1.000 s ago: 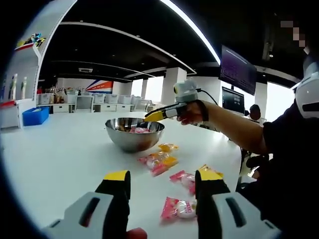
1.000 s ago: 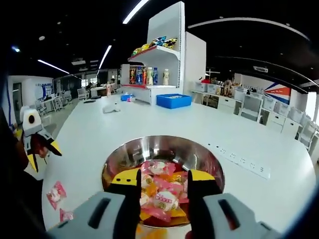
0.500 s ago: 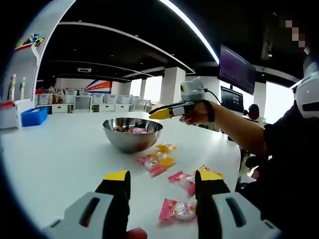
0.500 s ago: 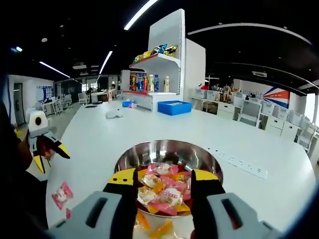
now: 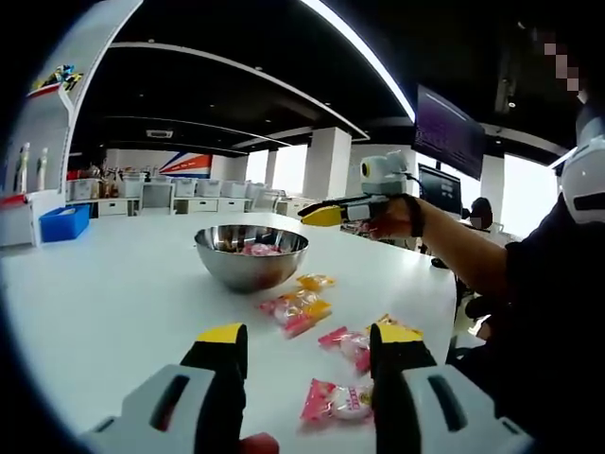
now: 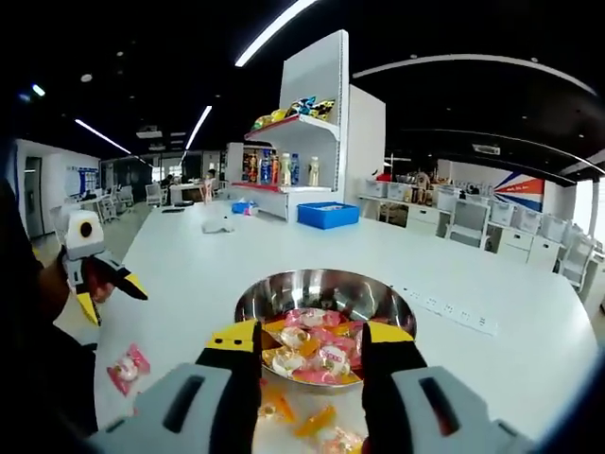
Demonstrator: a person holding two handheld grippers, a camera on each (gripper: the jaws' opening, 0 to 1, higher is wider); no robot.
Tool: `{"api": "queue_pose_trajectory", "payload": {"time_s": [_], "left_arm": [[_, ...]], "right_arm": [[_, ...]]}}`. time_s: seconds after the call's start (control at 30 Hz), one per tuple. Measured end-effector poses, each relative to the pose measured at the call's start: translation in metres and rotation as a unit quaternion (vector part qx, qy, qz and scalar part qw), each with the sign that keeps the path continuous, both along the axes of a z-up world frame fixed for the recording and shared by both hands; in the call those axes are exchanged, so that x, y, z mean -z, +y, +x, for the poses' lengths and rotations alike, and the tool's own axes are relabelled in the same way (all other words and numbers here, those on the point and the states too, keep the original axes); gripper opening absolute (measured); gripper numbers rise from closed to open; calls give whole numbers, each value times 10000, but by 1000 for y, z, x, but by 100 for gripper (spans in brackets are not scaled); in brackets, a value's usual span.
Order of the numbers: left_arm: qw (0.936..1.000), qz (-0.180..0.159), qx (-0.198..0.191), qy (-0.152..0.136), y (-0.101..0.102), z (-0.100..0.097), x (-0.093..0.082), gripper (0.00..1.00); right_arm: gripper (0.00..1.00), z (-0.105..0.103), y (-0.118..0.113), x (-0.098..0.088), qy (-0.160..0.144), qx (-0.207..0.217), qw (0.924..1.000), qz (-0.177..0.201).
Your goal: Pick up the marshmallows scattered on the table and place them into the bowl on the table
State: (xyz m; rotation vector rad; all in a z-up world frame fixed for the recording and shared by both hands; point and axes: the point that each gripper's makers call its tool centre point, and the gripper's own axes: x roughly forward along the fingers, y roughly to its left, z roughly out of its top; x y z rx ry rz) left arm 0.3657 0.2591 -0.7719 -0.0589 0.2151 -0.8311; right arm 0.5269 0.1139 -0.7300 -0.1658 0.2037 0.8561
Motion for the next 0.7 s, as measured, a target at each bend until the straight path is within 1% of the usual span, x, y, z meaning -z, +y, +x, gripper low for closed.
{"api": "queue_pose_trajectory", "payload": {"time_s": [0.17, 0.27, 0.33, 0.47, 0.6, 0.7], "left_arm": [[10000, -7, 5, -4, -1, 1, 0, 52], [10000, -10, 23, -9, -2, 0, 0, 52], [10000, -15, 23, 0, -2, 0, 0, 52], [10000, -12, 12, 15, -1, 0, 2, 52], [10000, -15, 3, 7, -1, -1, 1, 52], [10000, -15, 1, 5, -1, -1, 1, 52]], "right_arm": [[43, -8, -9, 7, 52, 75, 9999, 106], [46, -16, -12, 8, 86, 96, 9994, 312], [48, -22, -14, 10, 104, 85, 9992, 369], [49, -30, -16, 14, 129, 100, 9986, 493], [51, -40, -20, 17, 150, 121, 9974, 694], [51, -46, -25, 22, 183, 173, 9970, 729]]}}
